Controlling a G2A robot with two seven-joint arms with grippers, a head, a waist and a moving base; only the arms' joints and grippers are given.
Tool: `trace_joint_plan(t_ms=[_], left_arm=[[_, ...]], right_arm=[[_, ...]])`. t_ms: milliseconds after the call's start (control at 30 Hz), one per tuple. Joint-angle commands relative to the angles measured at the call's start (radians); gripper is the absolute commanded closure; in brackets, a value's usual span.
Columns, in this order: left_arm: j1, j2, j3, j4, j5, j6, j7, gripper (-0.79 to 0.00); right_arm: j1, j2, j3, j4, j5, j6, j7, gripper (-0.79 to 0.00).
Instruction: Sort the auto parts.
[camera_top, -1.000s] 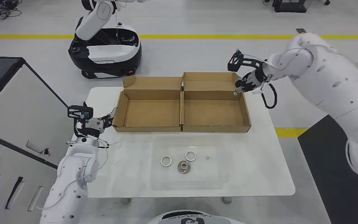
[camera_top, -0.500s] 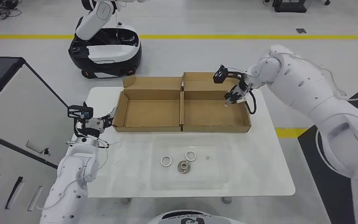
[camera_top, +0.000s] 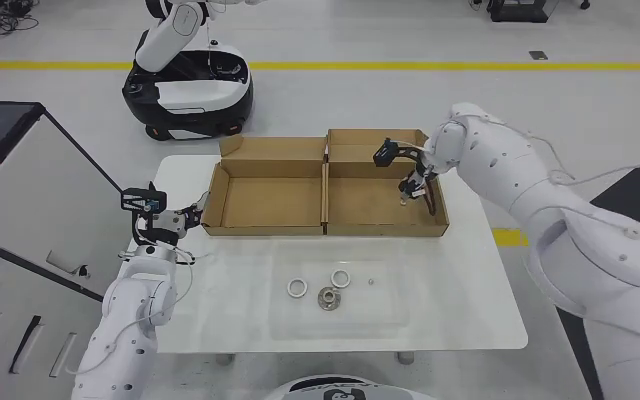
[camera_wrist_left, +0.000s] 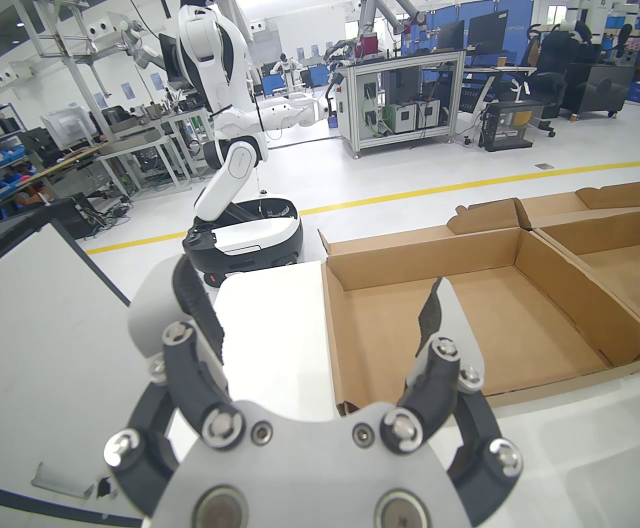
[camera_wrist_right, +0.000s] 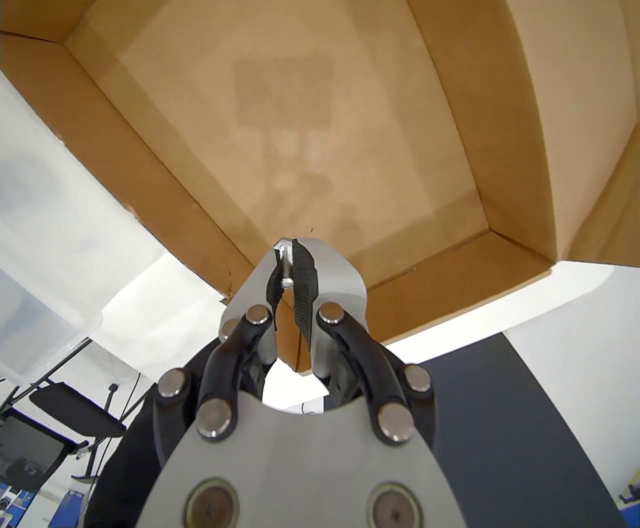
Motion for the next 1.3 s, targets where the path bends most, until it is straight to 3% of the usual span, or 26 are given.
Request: trace_joint_plan(t_ms=[0, 167, 567, 1267], left_arm=[[0.000, 0.000, 0.000, 0.000, 0.000, 0.000, 0.000, -0.785], [0.000, 0.000, 0.000, 0.000, 0.000, 0.000, 0.000, -0.785], [0.000, 0.000, 0.000, 0.000, 0.000, 0.000, 0.000, -0.785], [0.000, 0.000, 0.000, 0.000, 0.000, 0.000, 0.000, -0.785]], right_arm=[[-0.002, -0.016, 0.000, 0.026, -0.047, -0.008, -0.008, 0.000], [0.001, -0.057, 0.000, 0.111, -0.123, -0.054, -0.057, 0.000], [-0.016, -0.135, 0.000, 0.251, -0.315, -0.045, -0.265, 0.000], [-0.052, -0.214, 0.018, 0.357, -0.350, -0.089, -0.292, 0.000]])
